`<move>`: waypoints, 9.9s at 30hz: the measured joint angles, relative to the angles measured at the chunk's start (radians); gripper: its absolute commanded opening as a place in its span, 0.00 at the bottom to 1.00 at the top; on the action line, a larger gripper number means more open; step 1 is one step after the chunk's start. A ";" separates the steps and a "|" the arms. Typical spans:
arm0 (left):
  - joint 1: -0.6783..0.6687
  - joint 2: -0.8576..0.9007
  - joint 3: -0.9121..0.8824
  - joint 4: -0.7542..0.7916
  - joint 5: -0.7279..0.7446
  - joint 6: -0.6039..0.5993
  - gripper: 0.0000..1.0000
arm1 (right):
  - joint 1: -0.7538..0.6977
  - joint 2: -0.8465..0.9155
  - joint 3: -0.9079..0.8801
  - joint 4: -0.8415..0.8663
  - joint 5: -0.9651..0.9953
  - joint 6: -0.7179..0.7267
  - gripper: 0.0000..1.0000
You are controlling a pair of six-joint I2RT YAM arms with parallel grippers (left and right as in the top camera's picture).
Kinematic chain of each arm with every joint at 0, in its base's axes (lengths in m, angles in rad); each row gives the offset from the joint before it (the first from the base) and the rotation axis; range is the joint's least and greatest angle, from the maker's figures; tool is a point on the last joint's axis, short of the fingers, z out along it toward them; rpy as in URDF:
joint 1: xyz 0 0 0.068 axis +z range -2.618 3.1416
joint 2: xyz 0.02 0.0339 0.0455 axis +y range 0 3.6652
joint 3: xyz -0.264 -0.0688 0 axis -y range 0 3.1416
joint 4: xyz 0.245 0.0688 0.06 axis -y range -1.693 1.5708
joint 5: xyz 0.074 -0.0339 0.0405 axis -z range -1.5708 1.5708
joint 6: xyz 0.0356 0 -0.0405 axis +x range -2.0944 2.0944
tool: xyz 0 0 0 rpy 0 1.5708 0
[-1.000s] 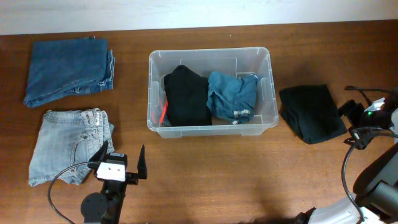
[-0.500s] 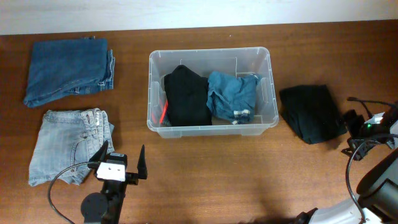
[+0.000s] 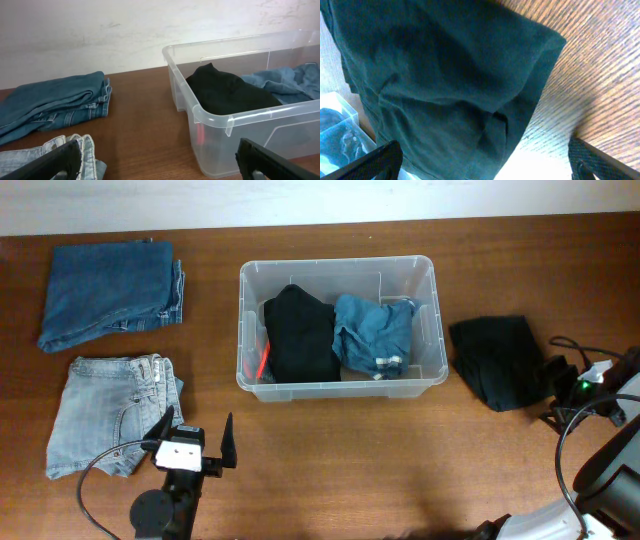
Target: Pack container
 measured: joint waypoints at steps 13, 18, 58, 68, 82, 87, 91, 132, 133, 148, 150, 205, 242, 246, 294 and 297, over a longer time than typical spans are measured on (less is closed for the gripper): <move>0.000 0.000 0.000 0.000 0.000 0.000 0.99 | 0.000 0.008 -0.005 0.064 -0.016 0.007 0.99; 0.000 0.000 0.000 0.000 0.000 0.000 0.99 | 0.000 0.025 -0.006 0.114 -0.057 0.024 0.99; 0.000 0.000 0.000 0.000 0.000 0.000 0.99 | 0.054 0.115 0.008 0.308 -0.125 0.067 0.91; 0.000 0.000 0.000 0.000 0.000 0.000 1.00 | 0.073 0.113 -0.007 0.311 -0.014 0.052 0.61; 0.000 0.000 0.000 0.000 0.000 0.000 0.99 | 0.101 0.104 -0.010 0.304 0.087 0.049 0.40; 0.000 0.000 0.000 0.000 0.000 0.000 0.99 | 0.103 0.104 -0.011 0.304 0.098 0.048 0.38; 0.000 0.000 0.000 0.000 0.000 0.000 0.99 | 0.103 0.104 -0.011 0.305 0.101 0.049 0.36; 0.000 0.000 0.000 0.000 0.000 0.000 0.99 | 0.127 0.028 0.510 -0.309 -0.174 -0.049 0.04; 0.000 0.000 0.000 0.000 0.000 0.000 0.99 | 0.128 -0.002 0.542 -0.328 -0.175 -0.056 0.04; 0.000 0.000 0.000 0.000 0.000 0.000 0.99 | 0.482 -0.298 0.689 -0.451 -0.180 -0.071 0.04; 0.000 0.000 0.000 0.000 0.000 0.000 0.99 | 0.571 -0.313 0.691 -0.446 -0.181 -0.056 0.04; 0.000 0.000 0.000 0.000 0.000 0.000 0.99 | 1.048 0.069 1.105 -0.093 0.027 0.171 0.04; 0.000 0.000 0.000 0.000 0.000 0.000 0.99 | 1.005 0.125 1.104 -0.357 0.301 0.146 0.04; 0.000 0.000 0.000 0.000 0.000 0.000 1.00 | 0.978 0.125 1.104 -0.397 0.390 0.109 0.04; 0.000 0.000 0.000 0.000 0.000 0.000 0.99 | 0.971 0.104 1.104 -0.488 0.754 -0.115 0.04; 0.000 0.000 0.000 0.000 0.000 0.000 0.99 | 1.033 0.104 1.104 -0.515 0.777 -0.124 0.04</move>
